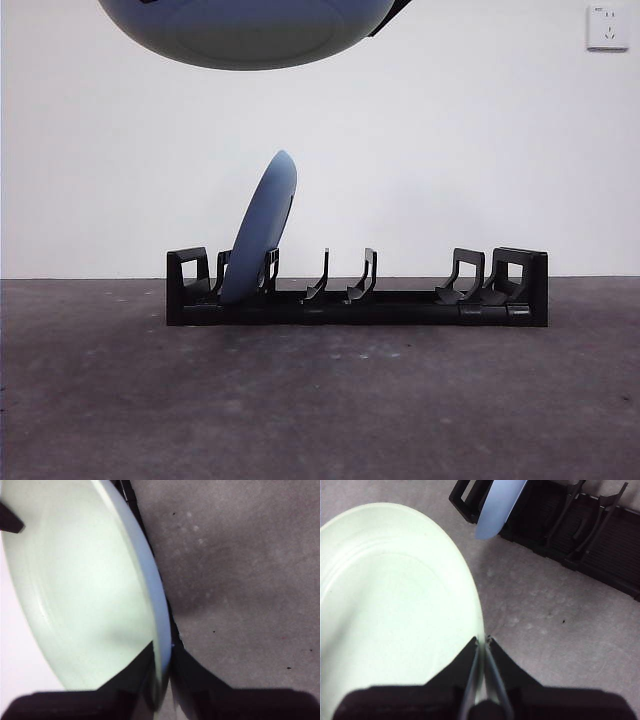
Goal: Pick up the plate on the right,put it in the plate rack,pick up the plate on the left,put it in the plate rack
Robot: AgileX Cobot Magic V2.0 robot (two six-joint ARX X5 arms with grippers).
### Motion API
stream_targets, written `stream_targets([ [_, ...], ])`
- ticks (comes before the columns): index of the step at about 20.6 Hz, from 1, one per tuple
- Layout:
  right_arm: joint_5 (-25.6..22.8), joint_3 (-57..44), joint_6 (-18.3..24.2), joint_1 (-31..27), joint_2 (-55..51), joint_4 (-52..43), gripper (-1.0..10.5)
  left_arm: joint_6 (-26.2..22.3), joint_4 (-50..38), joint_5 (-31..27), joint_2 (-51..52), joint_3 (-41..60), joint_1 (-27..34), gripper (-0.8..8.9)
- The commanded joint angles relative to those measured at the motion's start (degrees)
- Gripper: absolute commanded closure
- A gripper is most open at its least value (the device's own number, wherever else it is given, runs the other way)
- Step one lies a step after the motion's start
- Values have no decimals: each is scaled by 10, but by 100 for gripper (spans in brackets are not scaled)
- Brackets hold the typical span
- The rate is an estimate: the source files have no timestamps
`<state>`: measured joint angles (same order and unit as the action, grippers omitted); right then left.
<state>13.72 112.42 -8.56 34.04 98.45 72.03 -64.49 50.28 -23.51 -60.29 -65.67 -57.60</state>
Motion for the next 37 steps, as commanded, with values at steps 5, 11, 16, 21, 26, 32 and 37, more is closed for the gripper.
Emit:
stream_targets([
  [5,13,7,17,3,3,-4,682,15,-2,-1,-2,0,-21,822],
  [11,-1,53,17,-1,3,13,504,44,-3,18,-2,0,-35,822],
  [16,-114,148,14,-1,-1,64,504,159,-30,113,-2,0,-33,821],
  [21,-183,231,10,0,-33,67,505,274,-163,198,-8,0,-21,822],
  [26,-223,259,7,0,-118,68,505,457,-367,271,-44,0,35,822],
  [32,-193,256,7,1,-196,69,506,585,-523,282,-129,0,90,821],
  [37,-136,251,-3,1,-230,70,506,614,-590,245,-196,0,107,822],
])
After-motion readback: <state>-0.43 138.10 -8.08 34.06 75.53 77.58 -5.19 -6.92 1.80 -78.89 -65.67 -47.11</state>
